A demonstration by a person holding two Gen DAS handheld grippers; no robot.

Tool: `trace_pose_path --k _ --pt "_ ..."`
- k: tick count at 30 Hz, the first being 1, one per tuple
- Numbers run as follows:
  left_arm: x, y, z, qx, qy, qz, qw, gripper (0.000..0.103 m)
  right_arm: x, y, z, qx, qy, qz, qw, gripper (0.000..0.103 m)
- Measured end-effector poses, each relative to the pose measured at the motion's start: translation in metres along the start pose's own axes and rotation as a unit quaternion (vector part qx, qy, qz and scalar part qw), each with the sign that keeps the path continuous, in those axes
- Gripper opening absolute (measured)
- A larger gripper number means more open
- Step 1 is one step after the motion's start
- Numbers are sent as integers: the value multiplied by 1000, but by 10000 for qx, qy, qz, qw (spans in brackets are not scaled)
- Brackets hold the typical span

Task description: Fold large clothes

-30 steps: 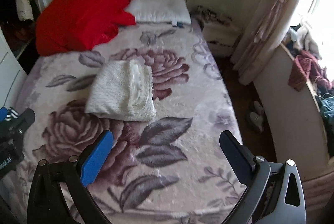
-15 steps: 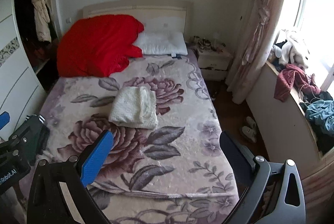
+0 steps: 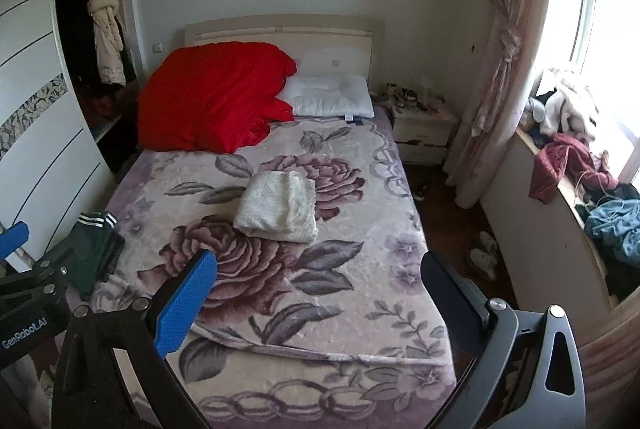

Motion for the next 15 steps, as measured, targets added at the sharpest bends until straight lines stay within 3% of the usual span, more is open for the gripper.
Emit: trace_pose_path --k 15 --pt "17 -2 -1 22 77 -136 9999 103 19 0 -14 -11 96 -83 9999 103"
Point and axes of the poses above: each gripper's, at about its wrist camera, not at the fingertips, and x roughly against the way its jaws point, z to its left, y to its top, the point moved 5 cm from there along -x, roughly the way its jaws point, and after that the axes turned 1 degree about z, right-handed, at the moved point
